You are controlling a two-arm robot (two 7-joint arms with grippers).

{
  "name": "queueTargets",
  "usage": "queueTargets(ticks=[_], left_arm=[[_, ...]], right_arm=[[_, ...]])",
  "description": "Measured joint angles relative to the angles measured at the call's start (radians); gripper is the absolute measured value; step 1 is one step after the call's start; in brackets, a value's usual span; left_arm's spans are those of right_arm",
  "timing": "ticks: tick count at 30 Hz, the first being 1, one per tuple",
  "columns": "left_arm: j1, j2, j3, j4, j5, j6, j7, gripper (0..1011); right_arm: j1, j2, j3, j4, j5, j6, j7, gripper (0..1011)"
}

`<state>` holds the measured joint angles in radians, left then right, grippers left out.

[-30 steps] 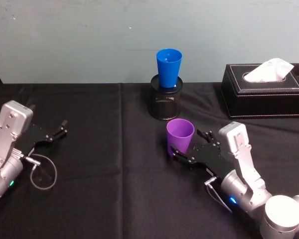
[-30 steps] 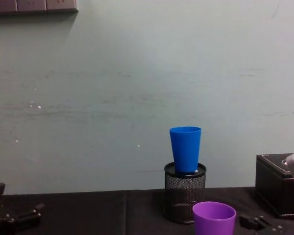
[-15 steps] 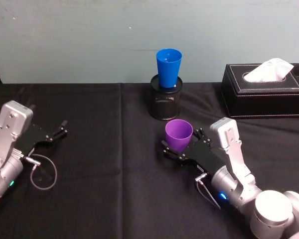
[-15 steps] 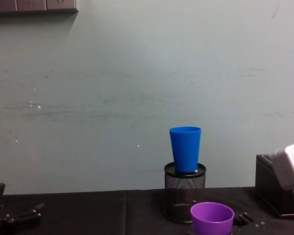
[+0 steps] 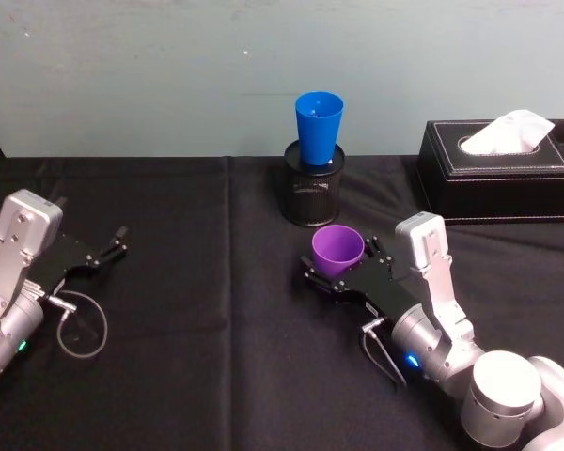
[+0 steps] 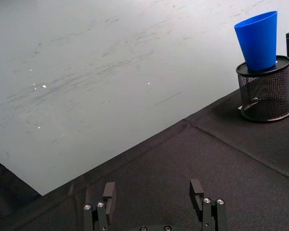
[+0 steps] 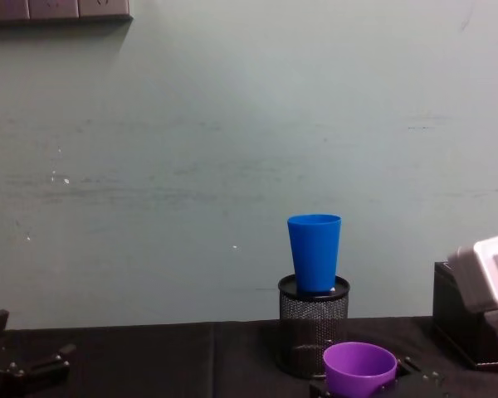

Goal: Pick up one cup with a gripper and tap it against the other cup.

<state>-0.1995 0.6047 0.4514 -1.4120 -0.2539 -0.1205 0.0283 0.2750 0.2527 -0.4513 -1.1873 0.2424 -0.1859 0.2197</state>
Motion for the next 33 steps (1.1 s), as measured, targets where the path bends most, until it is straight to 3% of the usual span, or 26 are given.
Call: queueTargets(ticks=[10,20,27,33], left_arm=[[0.000,0.000,0.000,0.000,0.000,0.000,0.000,1000],[0.000,0.000,0.000,0.000,0.000,0.000,0.000,1000],[0.000,0.000,0.000,0.000,0.000,0.000,0.000,1000],[0.000,0.000,0.000,0.000,0.000,0.000,0.000,1000]], right_arm=[[-0.013,-0.015,0.023,-0.006,0.000,-0.005,0.022,982],[-0.021,-0.026,0.041,-0.014,-0.006,0.013,0.049,765],[-0.042,-0.017,0.055,-0.090,-0.015,0.048,0.060,736],[-0.064,-0.003,0.086,-0.196,-0.013,0.117,0.062,733]])
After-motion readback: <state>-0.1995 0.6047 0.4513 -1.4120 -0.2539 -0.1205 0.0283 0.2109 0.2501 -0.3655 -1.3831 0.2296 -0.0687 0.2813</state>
